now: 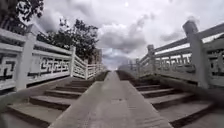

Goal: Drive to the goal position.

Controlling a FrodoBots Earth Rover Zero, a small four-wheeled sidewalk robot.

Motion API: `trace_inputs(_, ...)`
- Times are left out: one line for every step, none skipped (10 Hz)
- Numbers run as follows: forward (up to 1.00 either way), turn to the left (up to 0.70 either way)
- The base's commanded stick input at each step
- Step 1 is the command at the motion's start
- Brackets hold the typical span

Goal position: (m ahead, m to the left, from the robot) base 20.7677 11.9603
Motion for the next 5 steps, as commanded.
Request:
trace_inputs(0.45,0.00)
trace_inputs(0.45,0.00)
trace_inputs(0.45,0.00)
trace_inputs(0.45,0.00)
trace_inputs(0.45,0.00)
